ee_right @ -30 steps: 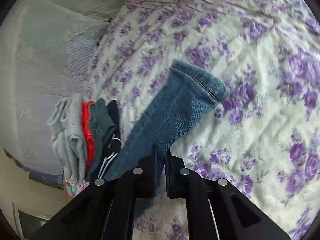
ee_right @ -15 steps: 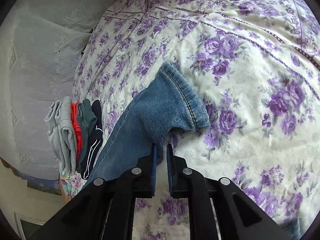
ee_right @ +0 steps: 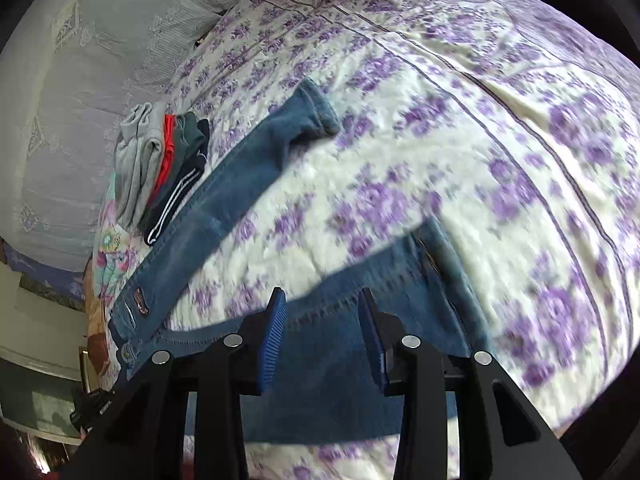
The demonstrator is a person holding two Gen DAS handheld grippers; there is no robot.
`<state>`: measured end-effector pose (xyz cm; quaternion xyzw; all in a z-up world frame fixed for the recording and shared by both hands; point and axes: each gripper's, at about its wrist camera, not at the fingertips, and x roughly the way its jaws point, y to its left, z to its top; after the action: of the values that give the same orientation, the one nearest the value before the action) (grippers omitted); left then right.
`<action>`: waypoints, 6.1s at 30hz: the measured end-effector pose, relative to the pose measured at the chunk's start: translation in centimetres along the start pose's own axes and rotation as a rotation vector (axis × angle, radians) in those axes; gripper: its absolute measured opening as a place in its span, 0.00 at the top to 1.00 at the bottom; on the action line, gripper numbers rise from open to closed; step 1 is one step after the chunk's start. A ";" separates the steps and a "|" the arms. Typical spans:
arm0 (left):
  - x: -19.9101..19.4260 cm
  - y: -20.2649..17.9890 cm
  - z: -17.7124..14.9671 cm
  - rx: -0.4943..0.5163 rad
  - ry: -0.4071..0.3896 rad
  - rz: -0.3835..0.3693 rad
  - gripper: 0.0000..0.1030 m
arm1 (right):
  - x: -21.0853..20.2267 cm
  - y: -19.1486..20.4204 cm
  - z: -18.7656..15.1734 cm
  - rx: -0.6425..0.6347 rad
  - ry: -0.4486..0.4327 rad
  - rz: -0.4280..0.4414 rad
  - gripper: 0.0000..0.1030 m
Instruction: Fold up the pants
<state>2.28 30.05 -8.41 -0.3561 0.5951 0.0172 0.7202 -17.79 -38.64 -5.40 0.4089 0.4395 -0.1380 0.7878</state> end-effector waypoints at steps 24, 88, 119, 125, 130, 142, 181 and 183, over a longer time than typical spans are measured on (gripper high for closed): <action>2.0 1.8 0.5 -0.023 0.066 0.004 0.78 | 0.6 -6.6 -7.5 0.362 -0.039 0.046 0.58; 6.0 -17.9 8.0 0.418 0.001 0.067 0.13 | 14.5 21.2 10.2 -0.753 0.013 0.105 0.19; 4.5 -14.7 12.9 0.277 -0.007 0.096 0.58 | 18.3 30.5 4.4 -1.312 0.173 0.080 0.93; 1.7 -13.2 11.2 0.224 -0.012 0.005 0.54 | 13.7 29.2 1.9 -1.269 0.106 0.104 0.95; -1.7 -10.7 8.3 0.117 -0.023 -0.066 0.25 | 11.4 27.3 -1.1 -1.219 0.100 0.116 0.95; 1.2 -14.7 4.0 0.022 0.096 -0.071 0.20 | 9.2 22.5 -6.5 -1.145 0.097 0.121 0.99; -2.0 -0.2 -3.5 0.060 0.099 -0.136 0.73 | 7.8 22.0 -14.0 -1.249 0.202 0.137 0.97; -2.1 -1.5 -3.2 0.084 0.068 -0.114 0.50 | 7.3 22.2 -13.8 -1.247 0.197 0.139 0.97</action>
<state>-0.35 28.09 -6.02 -0.3595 0.5982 -0.0609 0.7136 -8.79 -13.11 -3.56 -0.0885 0.4801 0.2336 0.8409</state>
